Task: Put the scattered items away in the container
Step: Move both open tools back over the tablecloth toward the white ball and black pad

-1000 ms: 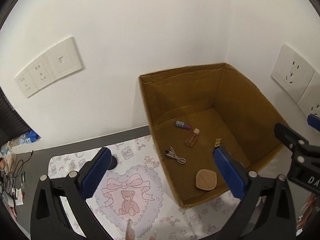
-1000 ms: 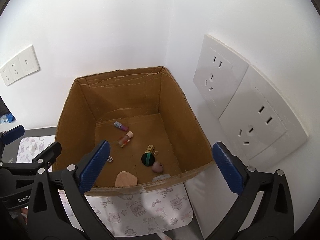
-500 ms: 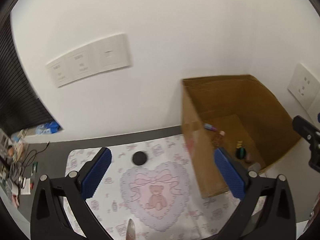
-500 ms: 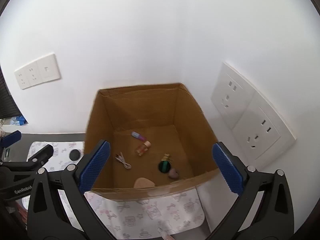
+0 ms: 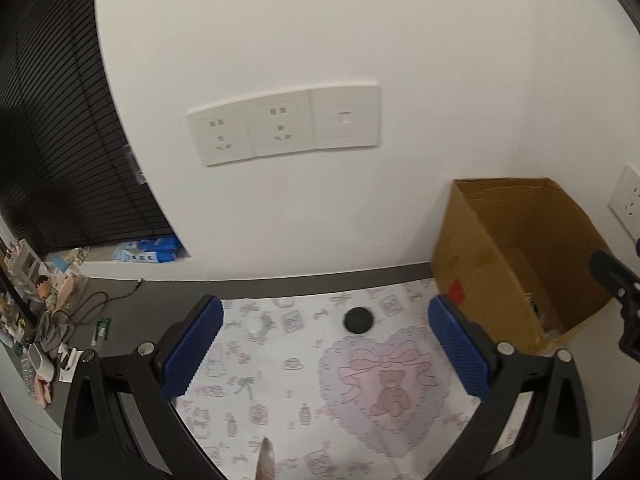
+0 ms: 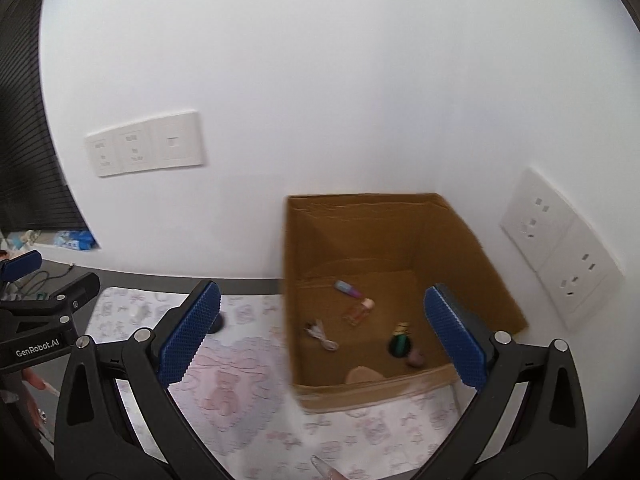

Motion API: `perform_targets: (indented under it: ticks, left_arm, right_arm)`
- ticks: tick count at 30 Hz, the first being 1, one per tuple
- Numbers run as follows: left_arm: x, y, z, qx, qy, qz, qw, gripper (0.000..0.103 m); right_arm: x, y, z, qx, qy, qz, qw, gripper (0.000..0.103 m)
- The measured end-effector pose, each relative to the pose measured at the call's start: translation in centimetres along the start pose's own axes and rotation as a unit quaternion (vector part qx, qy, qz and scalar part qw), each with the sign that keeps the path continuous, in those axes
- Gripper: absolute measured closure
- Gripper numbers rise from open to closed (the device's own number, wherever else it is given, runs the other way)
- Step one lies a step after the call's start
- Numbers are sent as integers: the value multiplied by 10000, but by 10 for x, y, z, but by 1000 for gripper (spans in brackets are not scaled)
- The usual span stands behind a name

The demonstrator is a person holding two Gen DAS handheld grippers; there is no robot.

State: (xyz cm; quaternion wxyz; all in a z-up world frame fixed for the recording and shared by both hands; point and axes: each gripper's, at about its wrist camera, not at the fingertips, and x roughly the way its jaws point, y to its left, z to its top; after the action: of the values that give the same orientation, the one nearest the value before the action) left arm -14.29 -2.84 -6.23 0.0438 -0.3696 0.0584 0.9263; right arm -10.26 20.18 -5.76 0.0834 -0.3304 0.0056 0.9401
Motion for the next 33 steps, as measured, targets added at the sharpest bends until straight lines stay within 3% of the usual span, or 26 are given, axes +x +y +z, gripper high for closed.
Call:
perform_targets:
  ticks: [14,24,33]
  left_arm:
    - [-2,96,-20,-67,-55,376,9993,1]
    - [6,126,-28,-314,-22,584,9978,1]
    - [27,127,-31,-255,65,623,9977,1]
  right_arm:
    - [-9,120,-3,-338,-27,423,9985,0]
    - [4,160,-3,-652,-9,688,9955,0]
    - [22,173,-2,-727,100,801,9941,0]
